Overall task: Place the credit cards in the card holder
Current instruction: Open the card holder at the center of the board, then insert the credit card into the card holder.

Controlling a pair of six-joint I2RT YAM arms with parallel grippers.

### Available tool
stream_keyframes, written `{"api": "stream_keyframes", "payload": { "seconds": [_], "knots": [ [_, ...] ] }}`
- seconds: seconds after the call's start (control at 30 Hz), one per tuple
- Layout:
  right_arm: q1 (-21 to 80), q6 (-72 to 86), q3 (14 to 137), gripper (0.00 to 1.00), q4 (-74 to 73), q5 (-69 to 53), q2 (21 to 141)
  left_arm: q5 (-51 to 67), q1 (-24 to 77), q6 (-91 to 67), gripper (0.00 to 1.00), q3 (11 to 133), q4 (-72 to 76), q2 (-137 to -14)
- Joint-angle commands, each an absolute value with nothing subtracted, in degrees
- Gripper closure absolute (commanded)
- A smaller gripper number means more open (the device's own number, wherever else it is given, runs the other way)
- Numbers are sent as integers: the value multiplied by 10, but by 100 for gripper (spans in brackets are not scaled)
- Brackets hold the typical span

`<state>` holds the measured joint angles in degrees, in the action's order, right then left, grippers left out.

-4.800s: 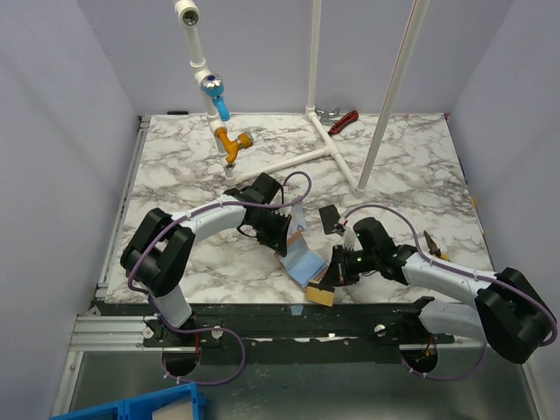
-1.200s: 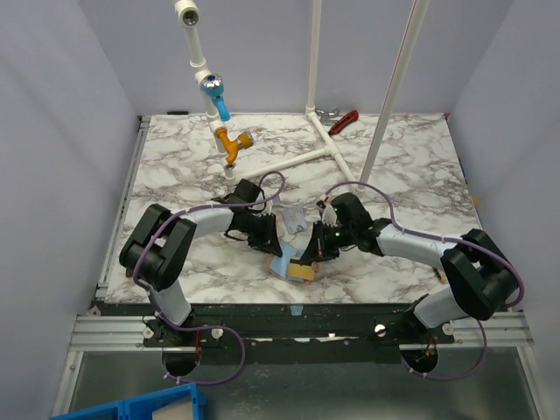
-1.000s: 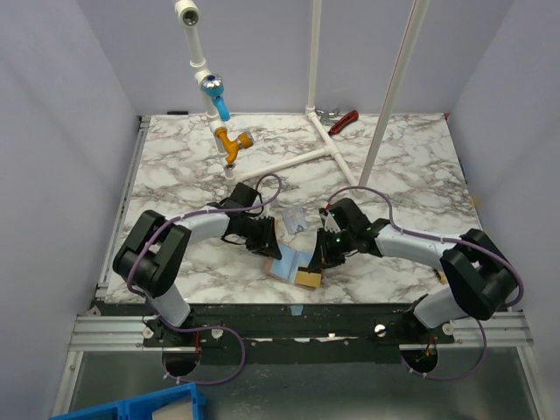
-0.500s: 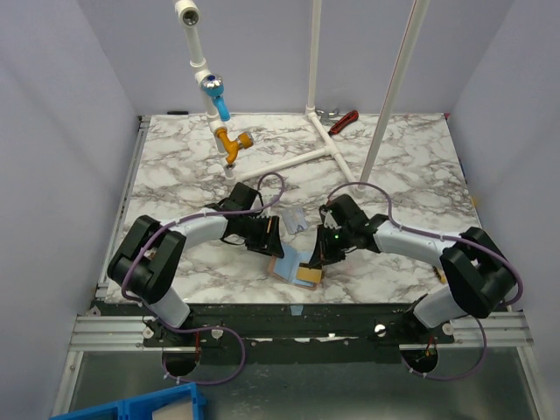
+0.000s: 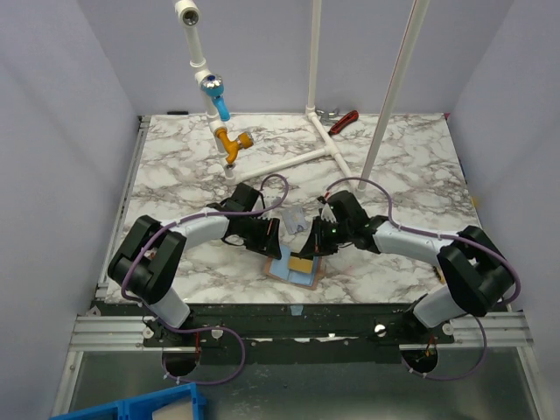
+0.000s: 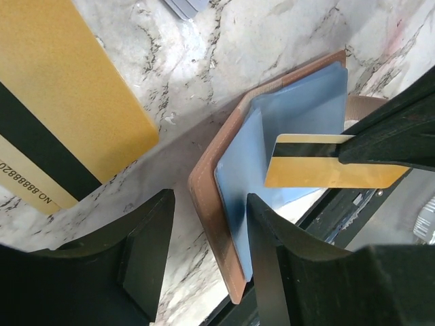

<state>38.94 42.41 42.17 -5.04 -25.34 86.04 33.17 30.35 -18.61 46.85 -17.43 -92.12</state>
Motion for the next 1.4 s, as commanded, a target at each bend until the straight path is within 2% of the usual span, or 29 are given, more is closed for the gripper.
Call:
{"api": "stream_keyframes", "payload": {
  "seconds": [0.0,0.17,0.23,0.3,0.33,0.57,0.7,0.87,1.03,1.37],
  "knots": [
    [391,430,399,99,-5,-280,880,331,310,-173,52,476,-177,-917],
    [402,426,378,99,15,-271,917,347,312,-155,43,484,-180,-909],
    [403,426,362,99,21,-260,924,352,311,-140,36,494,-191,-892],
    [403,427,343,99,27,-254,924,356,311,-126,24,497,-199,-872],
    [403,427,335,99,29,-250,921,363,311,-120,22,497,-201,-864],
    [403,397,326,99,13,-234,909,388,315,-42,22,534,-267,-837],
    [403,385,328,99,16,-234,917,399,337,96,24,562,-336,-822],
    [403,376,337,99,14,-244,920,323,406,313,27,545,-395,-789],
    [403,368,349,99,2,-246,908,250,465,462,27,492,-384,-765],
    [403,351,378,99,-50,-244,895,157,498,589,29,463,-337,-819]
  ]
}}
